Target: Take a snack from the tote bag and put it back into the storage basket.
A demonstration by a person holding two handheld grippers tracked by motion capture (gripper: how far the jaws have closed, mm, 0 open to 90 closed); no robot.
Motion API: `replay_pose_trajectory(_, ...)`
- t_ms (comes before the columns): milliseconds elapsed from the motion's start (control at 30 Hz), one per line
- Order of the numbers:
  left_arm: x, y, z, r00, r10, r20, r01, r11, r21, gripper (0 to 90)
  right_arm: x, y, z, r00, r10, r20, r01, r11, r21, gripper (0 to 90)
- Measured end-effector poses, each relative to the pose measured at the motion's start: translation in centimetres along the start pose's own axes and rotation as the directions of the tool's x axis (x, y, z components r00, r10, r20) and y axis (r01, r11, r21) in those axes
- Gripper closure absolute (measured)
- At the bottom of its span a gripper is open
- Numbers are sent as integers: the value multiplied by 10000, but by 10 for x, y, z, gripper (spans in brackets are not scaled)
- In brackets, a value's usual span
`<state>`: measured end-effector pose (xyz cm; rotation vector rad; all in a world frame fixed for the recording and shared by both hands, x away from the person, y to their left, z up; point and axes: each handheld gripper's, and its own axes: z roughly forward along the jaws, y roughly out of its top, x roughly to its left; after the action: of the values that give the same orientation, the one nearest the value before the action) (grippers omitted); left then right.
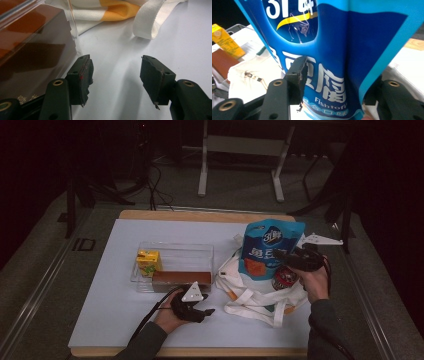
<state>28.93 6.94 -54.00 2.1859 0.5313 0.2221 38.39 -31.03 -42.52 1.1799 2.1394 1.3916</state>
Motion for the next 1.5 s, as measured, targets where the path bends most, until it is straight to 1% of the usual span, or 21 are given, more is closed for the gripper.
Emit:
replay_pose_trajectory(100,0,0,0,10000,-4,18,4,10000,9,422,2,1,0,9998,-117,-171,115,9999,-108,531)
replay_pose_trajectory(167,0,0,0,10000,-17,16,17,10000,22,422,4,2,1,9997,-155,-193,152,9998,-163,534)
replay_pose_trajectory(267,0,0,0,10000,12,3,-12,10000,32,422,8,5,5,9991,-352,-228,349,9993,-158,521)
replay_pose_trajectory(400,0,0,0,10000,2,3,-2,10000,32,421,10,9,8,9988,-383,-314,379,9992,-155,529)
replay_pose_trajectory(500,0,0,1,10000,0,2,0,10000,32,421,13,11,9,9975,-547,-443,540,9984,-152,587)
replay_pose_trajectory(533,0,0,1,10000,4,1,-4,10000,39,421,14,11,9,9967,-589,-555,581,9982,-149,614)
replay_pose_trajectory(667,0,0,1,10000,19,-10,-19,10000,56,421,16,12,8,9946,-600,-852,593,9982,-103,686)
replay_pose_trajectory(800,0,0,1,10000,19,-17,-19,10000,63,421,17,12,8,9931,-644,-979,634,9979,-135,753)
replay_pose_trajectory(1033,0,0,1,10000,3,5,-3,10000,62,421,16,13,8,9953,-401,-884,376,9988,-303,832)
replay_pose_trajectory(1133,0,0,1,10000,8,7,-8,10000,62,421,17,14,8,9951,-283,-945,249,9990,-375,858)
replay_pose_trajectory(1167,0,0,1,10000,9,10,-9,10000,61,421,17,14,8,9951,-265,-954,227,9990,-398,862)
replay_pose_trajectory(1267,0,0,1,10000,-10,20,10,10000,57,421,17,15,8,9949,36,-1012,-94,9984,-566,866)
replay_pose_trajectory(1433,0,0,1,10000,-22,40,21,10000,51,421,19,18,8,9946,153,-1028,-209,9983,-537,870)
replay_pose_trajectory(1500,0,0,1,10000,-19,42,19,10000,53,421,20,19,8,9937,197,-1100,-258,9982,-549,871)
